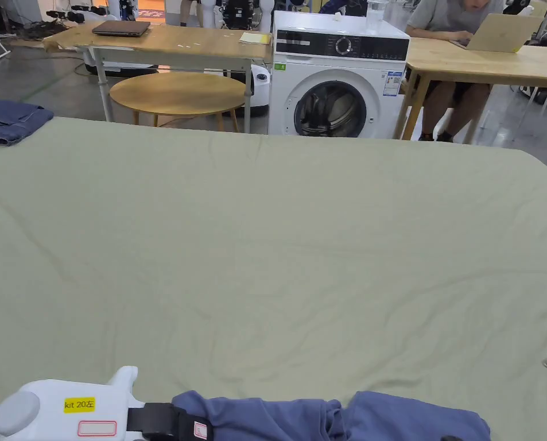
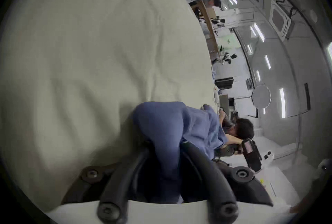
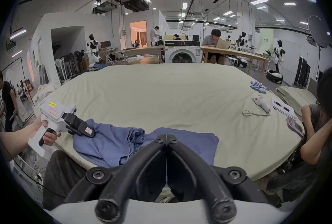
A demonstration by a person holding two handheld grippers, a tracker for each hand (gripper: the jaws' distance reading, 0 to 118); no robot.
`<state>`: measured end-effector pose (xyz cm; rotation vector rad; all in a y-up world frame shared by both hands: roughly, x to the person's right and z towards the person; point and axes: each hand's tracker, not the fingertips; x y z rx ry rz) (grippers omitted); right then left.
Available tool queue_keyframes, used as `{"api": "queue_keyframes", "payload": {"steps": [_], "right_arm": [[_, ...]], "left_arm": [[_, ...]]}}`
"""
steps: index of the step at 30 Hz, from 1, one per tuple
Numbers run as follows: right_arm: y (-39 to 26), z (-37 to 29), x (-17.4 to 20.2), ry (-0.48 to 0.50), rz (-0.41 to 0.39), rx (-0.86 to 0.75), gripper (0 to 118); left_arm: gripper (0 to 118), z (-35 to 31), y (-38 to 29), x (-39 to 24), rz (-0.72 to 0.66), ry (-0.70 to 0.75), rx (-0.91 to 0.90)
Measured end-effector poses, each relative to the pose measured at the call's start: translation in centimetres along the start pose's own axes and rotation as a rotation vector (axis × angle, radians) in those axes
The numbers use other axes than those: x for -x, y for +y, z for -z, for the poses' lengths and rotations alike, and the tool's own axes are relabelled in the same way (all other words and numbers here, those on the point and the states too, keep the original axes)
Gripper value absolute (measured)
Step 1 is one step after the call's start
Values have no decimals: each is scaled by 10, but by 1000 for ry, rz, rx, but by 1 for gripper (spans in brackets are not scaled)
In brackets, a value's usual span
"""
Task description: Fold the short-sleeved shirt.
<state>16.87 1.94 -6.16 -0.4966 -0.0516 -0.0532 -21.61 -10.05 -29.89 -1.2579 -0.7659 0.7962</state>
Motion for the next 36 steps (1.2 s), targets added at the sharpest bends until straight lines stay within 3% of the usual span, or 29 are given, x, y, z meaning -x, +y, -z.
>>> {"api": "queue_keyframes", "payload": {"steps": [7, 11, 15, 24, 32, 33, 34, 35, 36], "right_arm": [[6, 1, -5, 14, -4, -30, 0], [9, 3, -4, 50, -15, -45, 0], [10, 3, -3, 69, -27, -60, 0], [17, -11, -10, 11, -5, -147, 0], [26, -24, -32, -73, 10, -203, 0], [25, -26, -35, -83, 12, -204, 0], [24, -27, -37, -88, 14, -205, 0], [23, -27, -39, -99, 17, -201, 0], [22, -28, -42, -103, 20, -195, 0]], "left_arm": [[6, -79, -9, -28, -6, 120, -151], [6, -142, -19, -58, 72, 271, -235], [6, -153, -25, -105, 145, 381, -240], [6, -45, -40, -201, 266, 337, -133], [7, 92, -44, -216, 314, 381, -16], [22, 108, -45, -213, 340, 403, -8], [72, 121, -46, -208, 372, 407, -16], [106, 133, -47, -205, 392, 421, -14], [117, 140, -48, -202, 407, 435, -3]]}}
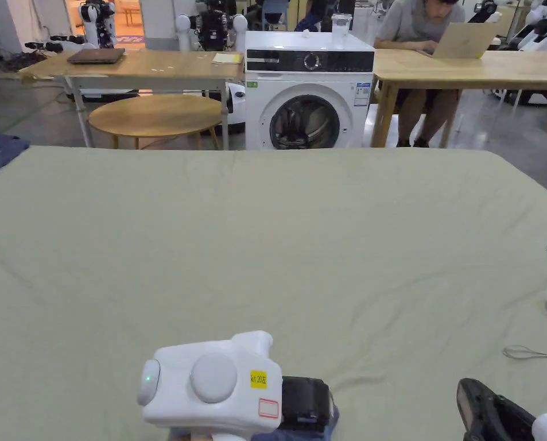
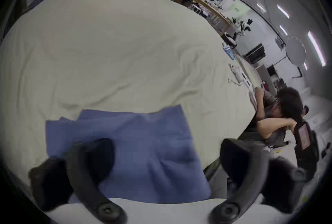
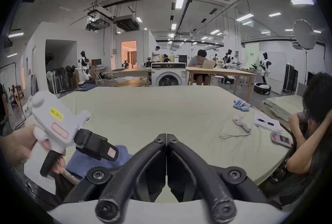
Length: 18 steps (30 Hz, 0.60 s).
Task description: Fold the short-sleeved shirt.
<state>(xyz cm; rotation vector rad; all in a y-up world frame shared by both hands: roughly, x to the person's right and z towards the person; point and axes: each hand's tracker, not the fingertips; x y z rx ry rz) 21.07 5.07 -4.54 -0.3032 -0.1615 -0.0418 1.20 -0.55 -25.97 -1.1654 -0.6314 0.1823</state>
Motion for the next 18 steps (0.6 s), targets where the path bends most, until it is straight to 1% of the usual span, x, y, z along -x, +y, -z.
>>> {"api": "queue_keyframes", "payload": {"steps": [3, 4, 5, 6, 7, 8, 9, 10, 12, 14, 17, 18], "right_arm": [[-4, -2, -7, -17, 2, 13, 0], [-5, -2, -9, -20, 4, 19, 0], [-7, -1, -11, -23, 8, 23, 0], [-8, 0, -12, -25, 11, 29, 0], [-8, 1, -13, -24, 15, 35, 0], [-10, 1, -13, -23, 19, 37, 0], [-11, 2, -13, -23, 22, 41, 0], [-12, 4, -13, -20, 25, 48, 0], [-14, 6, -12, -11, 42, 59, 0], [-16, 9, -10, 8, 63, 78, 0], [-20, 12, -5, 24, 62, 103, 0], [-22, 13, -3, 36, 60, 114, 0]], "left_arm": [[114, -19, -2, 6, -35, -71, -24], [108, -30, -3, 12, -59, -132, -64], [96, -43, -5, 17, -76, -174, -97], [73, -53, -8, 24, -96, -203, -124], [24, -58, -11, 31, -113, -235, -141], [0, -58, -14, 36, -138, -251, -137], [0, -56, -19, 39, -145, -251, -112], [0, -49, -26, 43, -159, -285, -104], [0, -31, -39, 47, -167, -349, -29], [0, 0, -57, 48, -214, -428, 25], [0, 40, -79, 52, -212, -385, 42], [0, 49, -81, 55, -184, -354, 51]]}}
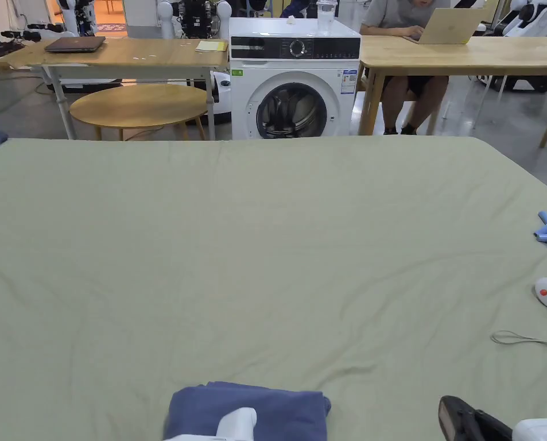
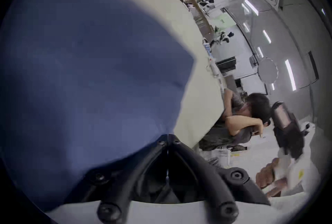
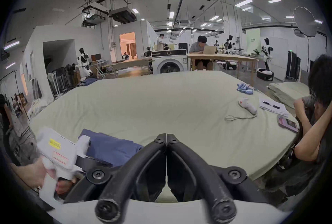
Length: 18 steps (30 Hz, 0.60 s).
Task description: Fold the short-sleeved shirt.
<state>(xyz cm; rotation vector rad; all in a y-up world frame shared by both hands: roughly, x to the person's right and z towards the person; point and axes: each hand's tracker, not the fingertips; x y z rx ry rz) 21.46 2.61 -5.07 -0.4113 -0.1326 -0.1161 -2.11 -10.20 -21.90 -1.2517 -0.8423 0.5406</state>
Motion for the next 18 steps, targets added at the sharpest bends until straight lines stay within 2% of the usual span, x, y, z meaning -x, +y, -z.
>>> {"api": "queue_keyframes", "payload": {"steps": [2, 4, 6, 8, 10, 13, 15, 17, 18], "right_arm": [[-2, 3, 4, 15, -2, 22, 0], [-3, 8, 8, 55, 4, 55, 0], [-2, 18, 13, 140, 24, 94, 0], [1, 34, 18, 264, 59, 158, 0], [2, 60, 24, 414, 154, 251, 0], [-11, 115, 26, 657, 388, 410, 0], [-25, 153, 27, 804, 497, 519, 0], [-43, 177, 29, 813, 558, 591, 0], [-54, 191, 26, 863, 587, 640, 0]], "left_arm": [[0, -5, 2, 4, -33, -64, -20], [0, -22, 8, -9, -28, -57, -1], [0, -50, 16, -19, 60, -44, -26], [0, -85, 25, -24, 65, -61, -68], [0, -121, 32, -25, 110, 2, -148], [0, -160, 43, -9, 127, 110, -200], [0, -174, 51, 10, 97, 167, -188], [0, -180, 55, 30, 67, 189, -162], [0, -180, 56, 40, 44, 205, -150]]}}
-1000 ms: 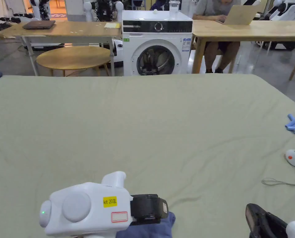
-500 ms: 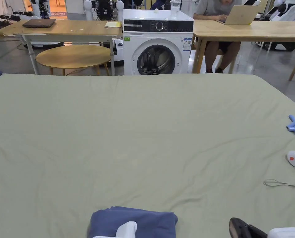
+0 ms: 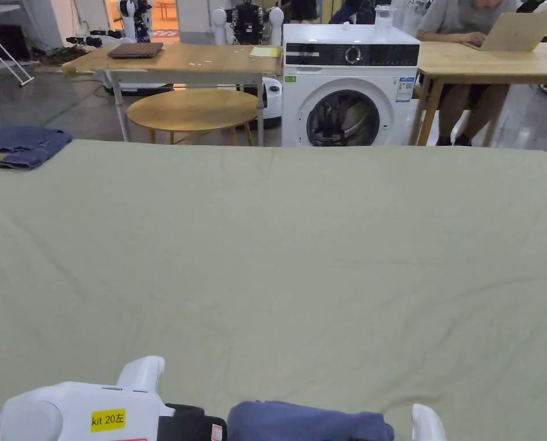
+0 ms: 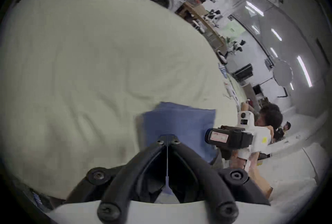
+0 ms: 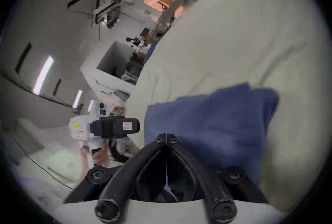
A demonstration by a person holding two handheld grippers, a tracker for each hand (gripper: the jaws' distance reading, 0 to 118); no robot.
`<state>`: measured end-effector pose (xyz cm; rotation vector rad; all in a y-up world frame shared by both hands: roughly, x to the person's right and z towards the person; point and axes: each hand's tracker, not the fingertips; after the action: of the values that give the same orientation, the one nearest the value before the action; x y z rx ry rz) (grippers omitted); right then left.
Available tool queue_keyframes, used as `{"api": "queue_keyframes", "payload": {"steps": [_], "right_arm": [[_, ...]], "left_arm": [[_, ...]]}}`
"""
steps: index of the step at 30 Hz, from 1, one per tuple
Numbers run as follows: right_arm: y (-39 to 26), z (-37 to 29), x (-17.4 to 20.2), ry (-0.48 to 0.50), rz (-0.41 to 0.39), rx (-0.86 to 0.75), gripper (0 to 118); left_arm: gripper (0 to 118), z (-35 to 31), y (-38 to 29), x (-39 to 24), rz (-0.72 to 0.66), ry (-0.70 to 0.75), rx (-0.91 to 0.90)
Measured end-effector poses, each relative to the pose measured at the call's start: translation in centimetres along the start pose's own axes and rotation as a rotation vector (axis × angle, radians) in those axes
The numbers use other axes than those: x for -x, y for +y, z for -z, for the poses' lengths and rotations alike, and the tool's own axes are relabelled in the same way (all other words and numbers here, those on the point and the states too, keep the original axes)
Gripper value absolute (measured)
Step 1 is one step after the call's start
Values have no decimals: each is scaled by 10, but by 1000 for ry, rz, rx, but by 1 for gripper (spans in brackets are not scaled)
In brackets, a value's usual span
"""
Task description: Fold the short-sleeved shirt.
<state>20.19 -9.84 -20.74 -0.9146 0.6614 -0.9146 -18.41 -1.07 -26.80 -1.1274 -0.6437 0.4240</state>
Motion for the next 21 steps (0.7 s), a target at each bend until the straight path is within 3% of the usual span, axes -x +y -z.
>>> {"api": "queue_keyframes", "payload": {"steps": [2, 4, 5, 6, 7, 8, 13, 15, 16, 17, 18, 21], "right_arm": [[1, 10, -29, 26, 92, 38, 0], [2, 13, -59, 138, 216, 74, 0], [4, 11, -69, 207, 281, 68, 0], [7, 8, -76, 264, 318, 61, 0], [9, 7, -81, 278, 332, 59, 0], [10, 7, -83, 287, 340, 72, 0], [14, 4, -88, 282, 321, 82, 0], [14, 4, -89, 299, 345, 76, 0], [15, 2, -86, 290, 350, 71, 0], [16, 0, -82, 280, 344, 67, 0], [18, -2, -78, 241, 315, 68, 0], [20, -8, -64, 176, 252, 84, 0]], "left_arm": [[0, 5, 2, 18, -24, -26, 44], [0, 11, 3, 33, -70, -120, 89], [14, 16, 4, 40, -95, -200, 113], [49, 21, 4, 46, -128, -271, 132], [104, 26, 3, 49, -138, -310, 136], [118, 33, 3, 52, -141, -336, 127], [115, 76, -3, 57, -226, -434, 160], [106, 86, -6, 49, -205, -444, 130], [77, 86, -4, 44, -191, -435, 130], [43, 88, -4, 42, -162, -326, 105], [29, 89, -3, 42, -131, -264, 108], [28, 75, 1, 45, -208, -372, 127]]}}
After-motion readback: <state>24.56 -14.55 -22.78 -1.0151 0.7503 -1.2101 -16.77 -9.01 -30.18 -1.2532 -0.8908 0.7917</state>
